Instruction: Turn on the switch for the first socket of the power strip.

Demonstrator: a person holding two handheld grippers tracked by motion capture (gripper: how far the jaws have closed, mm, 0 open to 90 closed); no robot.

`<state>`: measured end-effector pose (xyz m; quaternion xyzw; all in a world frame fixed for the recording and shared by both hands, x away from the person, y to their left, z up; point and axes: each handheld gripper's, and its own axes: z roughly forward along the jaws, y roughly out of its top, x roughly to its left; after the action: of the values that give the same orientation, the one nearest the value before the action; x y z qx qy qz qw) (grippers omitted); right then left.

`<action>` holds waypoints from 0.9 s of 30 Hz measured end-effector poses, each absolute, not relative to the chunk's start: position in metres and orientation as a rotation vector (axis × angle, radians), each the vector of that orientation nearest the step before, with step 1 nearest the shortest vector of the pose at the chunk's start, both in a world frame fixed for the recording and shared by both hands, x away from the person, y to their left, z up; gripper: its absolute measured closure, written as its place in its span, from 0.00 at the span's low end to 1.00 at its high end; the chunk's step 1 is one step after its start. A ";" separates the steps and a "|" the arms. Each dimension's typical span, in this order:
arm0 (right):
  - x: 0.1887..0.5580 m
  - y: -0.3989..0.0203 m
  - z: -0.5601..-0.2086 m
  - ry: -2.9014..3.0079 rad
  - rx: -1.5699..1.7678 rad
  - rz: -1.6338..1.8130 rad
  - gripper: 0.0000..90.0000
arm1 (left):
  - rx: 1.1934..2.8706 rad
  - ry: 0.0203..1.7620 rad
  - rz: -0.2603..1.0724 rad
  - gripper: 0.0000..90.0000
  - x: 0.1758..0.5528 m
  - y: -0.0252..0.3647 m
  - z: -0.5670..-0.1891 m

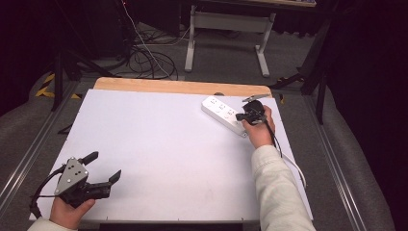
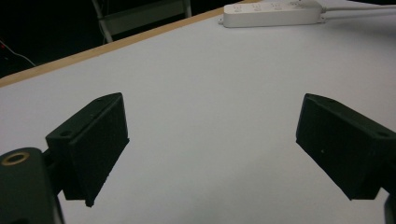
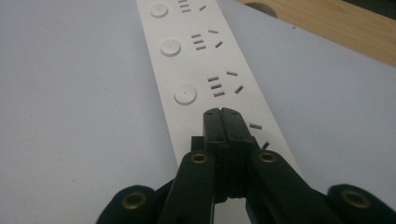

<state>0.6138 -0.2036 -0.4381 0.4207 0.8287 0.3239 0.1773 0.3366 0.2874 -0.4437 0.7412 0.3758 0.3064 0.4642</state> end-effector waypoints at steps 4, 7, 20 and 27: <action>0.614 -0.203 -0.440 2.351 1.193 0.911 1.00 | 1.821 0.925 0.750 0.11 0.337 0.287 -0.444; 0.614 -0.200 -0.441 2.369 1.181 0.899 1.00 | 1.821 0.924 0.750 0.11 0.337 0.287 -0.444; 0.613 -0.195 -0.443 2.372 1.149 0.846 1.00 | 1.821 0.925 0.749 0.11 0.337 0.287 -0.444; 0.612 -0.193 -0.444 2.355 1.161 0.824 1.00 | 1.818 0.926 0.745 0.11 0.336 0.287 -0.444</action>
<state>0.6119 -0.1928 -0.4441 0.4137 0.8397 0.2938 0.1936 0.3362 0.2875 -0.4438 0.7405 0.3774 0.3036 0.4659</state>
